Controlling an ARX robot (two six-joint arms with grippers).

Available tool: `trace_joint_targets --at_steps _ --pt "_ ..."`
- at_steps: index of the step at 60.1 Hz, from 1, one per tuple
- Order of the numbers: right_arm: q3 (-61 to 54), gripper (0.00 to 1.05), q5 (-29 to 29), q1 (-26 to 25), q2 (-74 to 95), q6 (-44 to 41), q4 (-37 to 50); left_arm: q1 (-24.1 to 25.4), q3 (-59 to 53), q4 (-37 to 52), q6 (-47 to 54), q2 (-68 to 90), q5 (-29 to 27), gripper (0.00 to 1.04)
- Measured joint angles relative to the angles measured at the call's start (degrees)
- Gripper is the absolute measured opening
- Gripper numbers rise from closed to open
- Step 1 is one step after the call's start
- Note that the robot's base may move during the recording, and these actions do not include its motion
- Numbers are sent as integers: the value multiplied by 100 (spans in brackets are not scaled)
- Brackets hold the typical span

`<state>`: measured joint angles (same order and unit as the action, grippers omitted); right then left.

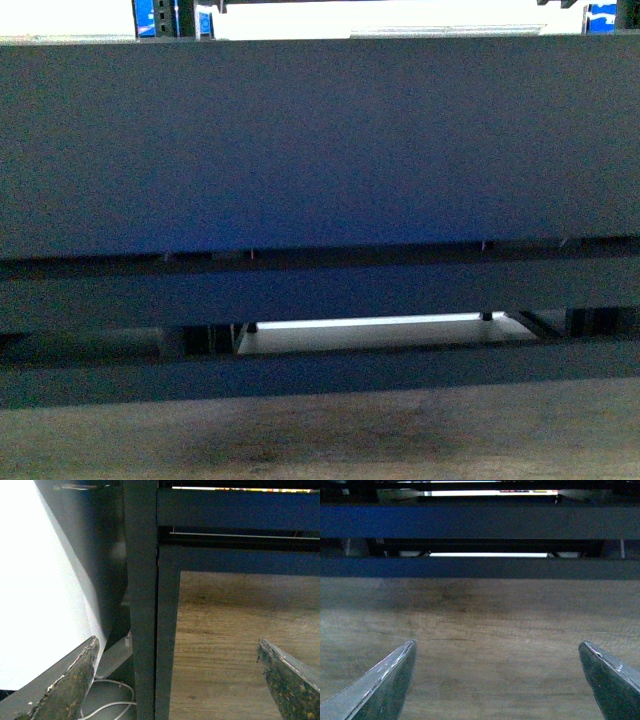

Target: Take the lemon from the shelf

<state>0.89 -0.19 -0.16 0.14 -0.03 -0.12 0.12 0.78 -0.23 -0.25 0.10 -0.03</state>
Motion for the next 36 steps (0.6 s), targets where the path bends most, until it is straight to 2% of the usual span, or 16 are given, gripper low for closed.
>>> trace_joint_targets --at_steps 36 --pt "0 97 2 0 0 0 2 0 0 0 2 0 4 97"
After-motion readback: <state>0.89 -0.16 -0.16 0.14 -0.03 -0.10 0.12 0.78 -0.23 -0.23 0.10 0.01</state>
